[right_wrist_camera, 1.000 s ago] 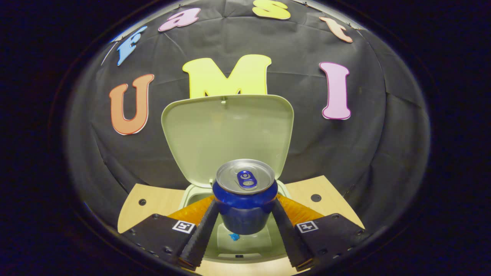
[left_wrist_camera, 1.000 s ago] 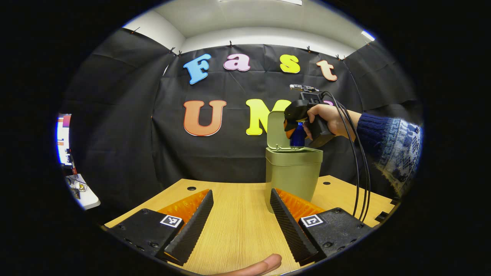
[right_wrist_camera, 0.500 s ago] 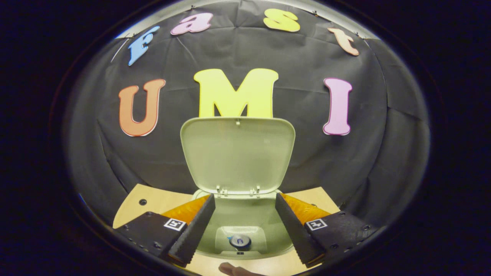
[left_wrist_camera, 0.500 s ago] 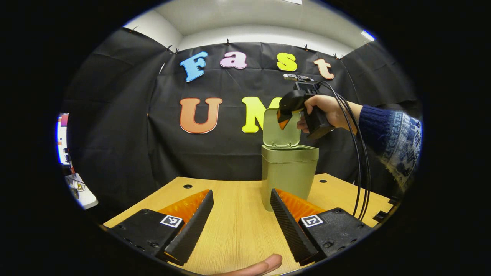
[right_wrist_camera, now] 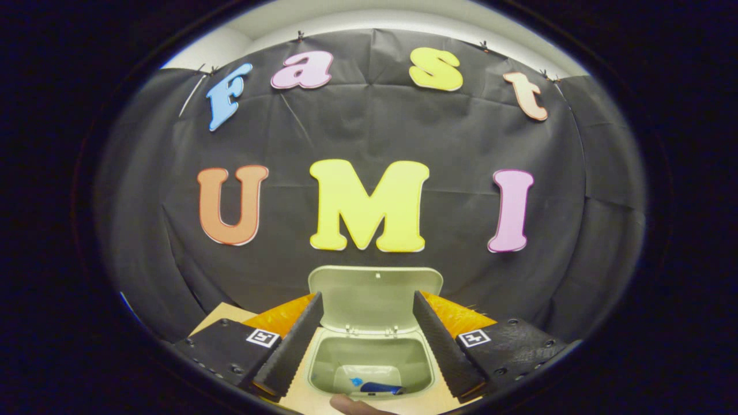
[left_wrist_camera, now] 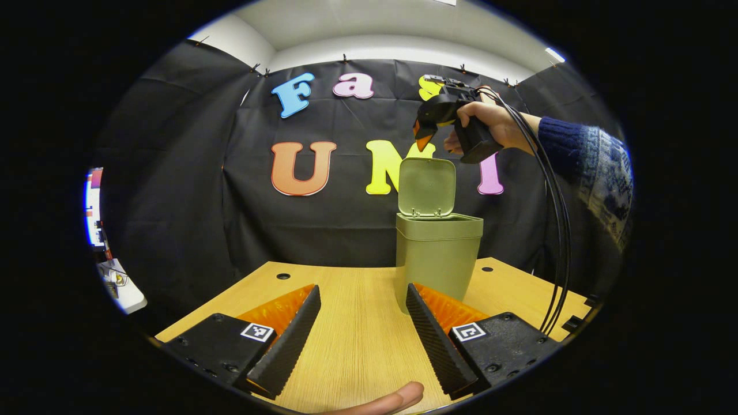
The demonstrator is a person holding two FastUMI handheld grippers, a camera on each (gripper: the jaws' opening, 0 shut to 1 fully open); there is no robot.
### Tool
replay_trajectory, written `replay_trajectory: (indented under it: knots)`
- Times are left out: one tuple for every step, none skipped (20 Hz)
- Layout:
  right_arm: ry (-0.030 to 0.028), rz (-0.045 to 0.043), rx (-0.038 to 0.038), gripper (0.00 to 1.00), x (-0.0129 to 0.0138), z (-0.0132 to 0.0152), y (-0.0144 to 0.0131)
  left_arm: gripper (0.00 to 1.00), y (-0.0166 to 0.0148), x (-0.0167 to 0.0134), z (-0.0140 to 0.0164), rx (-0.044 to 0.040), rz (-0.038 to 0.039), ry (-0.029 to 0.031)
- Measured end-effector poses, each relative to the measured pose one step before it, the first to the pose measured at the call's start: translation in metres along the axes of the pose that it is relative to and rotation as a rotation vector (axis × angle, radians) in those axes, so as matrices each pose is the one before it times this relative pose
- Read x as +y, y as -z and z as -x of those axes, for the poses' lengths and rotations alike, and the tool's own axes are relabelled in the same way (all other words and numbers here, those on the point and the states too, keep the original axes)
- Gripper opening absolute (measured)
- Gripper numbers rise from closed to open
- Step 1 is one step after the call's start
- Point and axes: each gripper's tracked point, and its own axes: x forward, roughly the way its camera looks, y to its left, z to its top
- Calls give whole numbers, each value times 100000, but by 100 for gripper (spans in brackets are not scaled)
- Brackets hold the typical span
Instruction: Press the lid of the desktop garbage bin to open it, pick up the crumpled paper on the desktop and throw it into the bin, then pick up the pop can on the desktop and drop it into the bin, and finally close the garbage bin lid.
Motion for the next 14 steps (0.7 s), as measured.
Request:
replay_trajectory:
  knots:
    - [350, 1681, -2209, 96, -72, -238, -646, 96, 391, 357, -161, 1208, 723, -410]
    - [407, 1962, -1361, 96, -16, -596, -211, 96, 152, 177, -148, 647, 638, -124]
    - [-140, 541, -107, 94, 36, -418, -70, 96, 173, 212, -129, 868, 937, 48]
    - [-1651, -1309, -7, 94, 477, -504, 204, 96, 264, 84, -187, 1302, 1405, 180]
    - [51, -946, -51, 94, 20, -722, 48, 96, 62, 90, -108, 307, 1022, 76]
    - [1104, -836, -261, 94, -604, -742, -2, 96, 123, 347, -184, 353, 197, -587]
    - [755, -622, -133, 94, -327, -788, 74, 96, 177, 198, -109, 487, 8, -444]
    - [866, -291, 181, 92, -284, -753, 91, 96, 136, 46, -114, 358, 369, -17]
    - [-502, -214, -245, 92, -41, -744, -93, 97, 202, -107, -205, 610, 477, 629]
    - [-187, -300, -357, 93, -194, -688, -125, 96, 218, -15, -192, 798, 463, 495]
    - [438, -796, -60, 94, -209, -719, -62, 97, 206, 206, -298, 628, 362, -116]
    - [778, -1544, 786, 97, -269, -755, 97, 97, 305, 271, -302, 1103, 252, -507]
    - [-1374, -1179, 445, 96, 287, -523, 19, 97, 448, 436, -296, 1700, 530, -1273]
    - [-629, -653, 514, 94, 155, -698, 9, 97, 443, 507, -368, 1524, 457, -1718]
